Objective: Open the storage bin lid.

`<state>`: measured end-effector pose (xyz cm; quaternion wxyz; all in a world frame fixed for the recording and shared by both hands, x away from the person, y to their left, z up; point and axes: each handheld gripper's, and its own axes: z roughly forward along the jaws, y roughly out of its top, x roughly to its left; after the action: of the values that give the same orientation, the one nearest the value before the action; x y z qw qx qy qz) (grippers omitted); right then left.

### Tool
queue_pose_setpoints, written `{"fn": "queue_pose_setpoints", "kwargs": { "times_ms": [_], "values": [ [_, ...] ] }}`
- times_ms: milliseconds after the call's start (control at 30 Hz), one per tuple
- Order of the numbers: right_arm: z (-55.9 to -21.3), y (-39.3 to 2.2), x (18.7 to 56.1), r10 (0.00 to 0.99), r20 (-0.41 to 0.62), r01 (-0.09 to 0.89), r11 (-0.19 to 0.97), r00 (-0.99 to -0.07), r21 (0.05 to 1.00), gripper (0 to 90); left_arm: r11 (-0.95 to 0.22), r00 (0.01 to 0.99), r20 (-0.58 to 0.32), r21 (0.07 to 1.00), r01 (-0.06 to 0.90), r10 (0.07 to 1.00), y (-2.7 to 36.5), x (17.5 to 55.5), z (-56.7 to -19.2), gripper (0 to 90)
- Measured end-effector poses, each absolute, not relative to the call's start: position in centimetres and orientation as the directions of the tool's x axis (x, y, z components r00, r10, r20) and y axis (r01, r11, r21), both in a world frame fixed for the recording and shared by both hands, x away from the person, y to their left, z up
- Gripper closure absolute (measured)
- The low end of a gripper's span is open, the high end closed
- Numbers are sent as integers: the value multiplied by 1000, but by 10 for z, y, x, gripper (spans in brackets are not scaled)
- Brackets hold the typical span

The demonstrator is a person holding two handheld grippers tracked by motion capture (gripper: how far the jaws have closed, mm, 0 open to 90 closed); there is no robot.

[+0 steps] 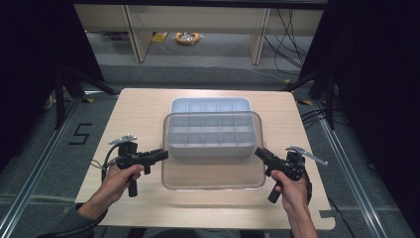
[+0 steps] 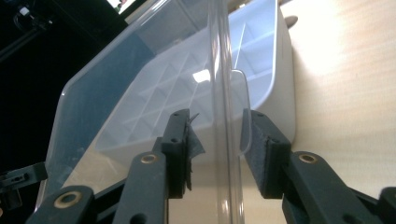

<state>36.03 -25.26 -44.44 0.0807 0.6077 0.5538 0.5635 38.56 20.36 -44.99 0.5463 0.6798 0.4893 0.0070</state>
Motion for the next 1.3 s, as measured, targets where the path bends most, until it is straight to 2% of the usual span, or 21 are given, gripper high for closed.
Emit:
{"fn": "queue_pose_setpoints", "kwargs": {
  "times_ms": [33,67,533,567,667,1300],
  "values": [
    [-448,-254,359,772,575,568,-354,-272,744,631,69,519,-522,747,661,677,204,383,-452,622],
    [-449,-252,357,777,579,586,-355,-248,728,630,66,526,-527,746,663,667,204,382,-454,619],
    [-468,-253,332,771,585,604,-347,-252,717,626,19,539,-512,736,676,668,205,357,-469,616],
    [-467,-251,329,771,596,618,-360,-224,699,625,18,539,-519,731,682,663,205,355,-470,616],
    [-474,-253,326,768,586,610,-342,-257,715,625,14,544,-532,723,690,648,207,351,-473,616],
    [-488,-249,291,780,575,646,-310,-247,698,627,-56,564,-522,700,712,640,209,328,-491,607]
  ]
}}
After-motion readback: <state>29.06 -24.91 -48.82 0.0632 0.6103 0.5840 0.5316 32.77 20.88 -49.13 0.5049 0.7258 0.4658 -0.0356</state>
